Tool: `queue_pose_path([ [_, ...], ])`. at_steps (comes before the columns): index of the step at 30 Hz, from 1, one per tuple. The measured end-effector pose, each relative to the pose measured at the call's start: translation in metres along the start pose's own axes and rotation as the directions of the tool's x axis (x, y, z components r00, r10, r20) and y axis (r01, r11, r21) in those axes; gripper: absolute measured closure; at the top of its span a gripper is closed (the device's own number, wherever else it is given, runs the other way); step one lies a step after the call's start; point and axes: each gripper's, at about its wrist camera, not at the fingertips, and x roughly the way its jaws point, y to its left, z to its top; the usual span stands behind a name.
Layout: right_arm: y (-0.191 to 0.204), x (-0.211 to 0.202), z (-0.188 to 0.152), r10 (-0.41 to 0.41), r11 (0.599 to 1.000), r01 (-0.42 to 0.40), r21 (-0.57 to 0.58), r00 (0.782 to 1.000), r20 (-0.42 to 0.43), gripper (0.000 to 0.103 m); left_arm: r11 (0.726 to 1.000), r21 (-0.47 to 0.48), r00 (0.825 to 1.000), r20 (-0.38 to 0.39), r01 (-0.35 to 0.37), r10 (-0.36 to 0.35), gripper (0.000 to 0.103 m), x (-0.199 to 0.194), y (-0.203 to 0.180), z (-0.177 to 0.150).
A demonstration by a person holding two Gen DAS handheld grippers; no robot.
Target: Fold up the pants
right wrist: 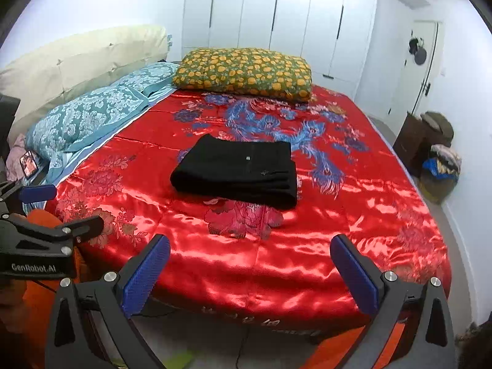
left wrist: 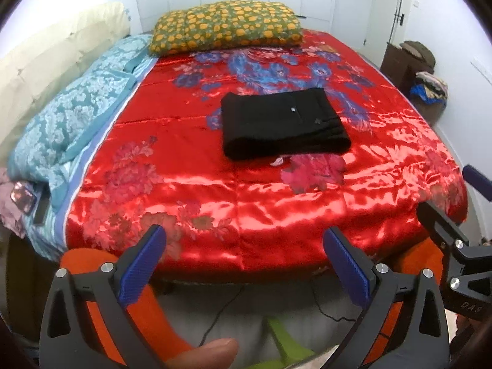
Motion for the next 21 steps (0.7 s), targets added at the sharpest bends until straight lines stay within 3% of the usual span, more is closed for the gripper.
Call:
queue_pose_path([
  [8,0.006,0.0015,0.0038,-0.004,1.0,0.004,-0.008,1.0,0.003,0.0,1.0,0.002,0.998,0.051,-0.029,0.029,0.001,-0.0094,-0.0023,0.005],
  [21,-0.0018,0.0082,-0.0004,-0.009,1.0,0.009,0.007,1.0,-0.008,0.0,0.999,0.008,0.998,0.034,-0.049,0.048,0.001,-0.0017,-0.0068,0.0047],
])
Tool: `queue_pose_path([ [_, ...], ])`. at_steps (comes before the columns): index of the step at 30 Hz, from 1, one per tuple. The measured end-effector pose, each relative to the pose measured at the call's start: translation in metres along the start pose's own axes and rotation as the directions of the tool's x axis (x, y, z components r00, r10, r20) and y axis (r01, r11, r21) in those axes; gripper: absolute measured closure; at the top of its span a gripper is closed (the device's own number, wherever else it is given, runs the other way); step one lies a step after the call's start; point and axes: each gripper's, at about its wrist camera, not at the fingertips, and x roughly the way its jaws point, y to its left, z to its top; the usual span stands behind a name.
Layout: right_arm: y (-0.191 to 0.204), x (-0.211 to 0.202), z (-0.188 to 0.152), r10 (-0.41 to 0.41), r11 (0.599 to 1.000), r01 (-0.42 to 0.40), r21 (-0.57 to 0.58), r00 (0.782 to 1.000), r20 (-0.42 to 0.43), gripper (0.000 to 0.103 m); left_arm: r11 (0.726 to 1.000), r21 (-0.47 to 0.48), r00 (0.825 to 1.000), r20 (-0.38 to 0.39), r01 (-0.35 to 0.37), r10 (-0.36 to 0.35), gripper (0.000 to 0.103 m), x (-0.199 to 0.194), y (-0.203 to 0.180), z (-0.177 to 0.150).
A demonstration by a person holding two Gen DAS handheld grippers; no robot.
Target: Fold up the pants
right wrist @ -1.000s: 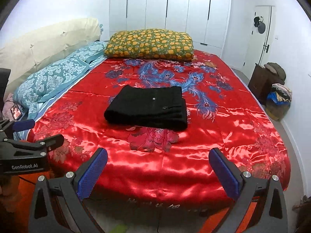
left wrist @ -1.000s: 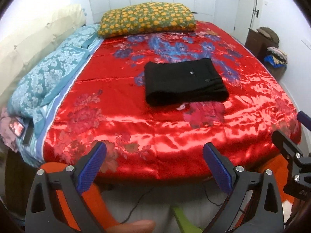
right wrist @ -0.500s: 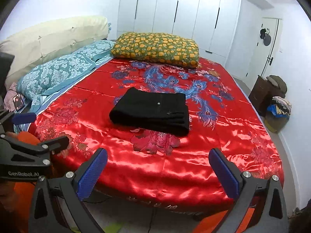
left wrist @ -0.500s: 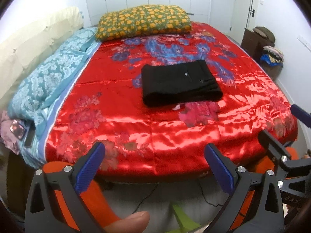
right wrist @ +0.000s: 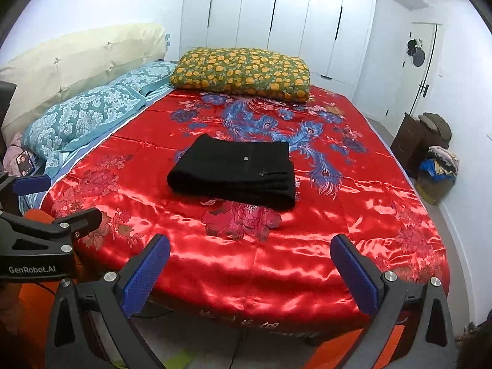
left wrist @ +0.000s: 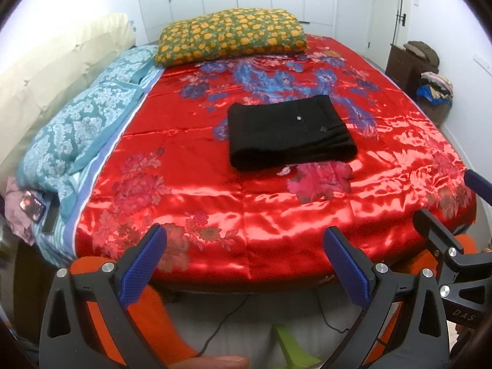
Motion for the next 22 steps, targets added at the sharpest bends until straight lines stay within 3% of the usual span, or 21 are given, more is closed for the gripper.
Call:
queue_pose_path([
  [17,-0.0007,0.0057,-0.0033,-0.002,1.0,0.002,-0.003,1.0,-0.008,0.0,1.0,-0.005,1.0,-0.015,0.004,-0.004,0.001,0.0074,0.0008,-0.0002],
  [22,-0.001,0.0061,-0.0034,-0.002,1.0,0.002,-0.003,1.0,-0.007,0.0,1.0,0.013,0.999,0.025,-0.021,0.021,0.002,0.0038,-0.001,-0.0018],
])
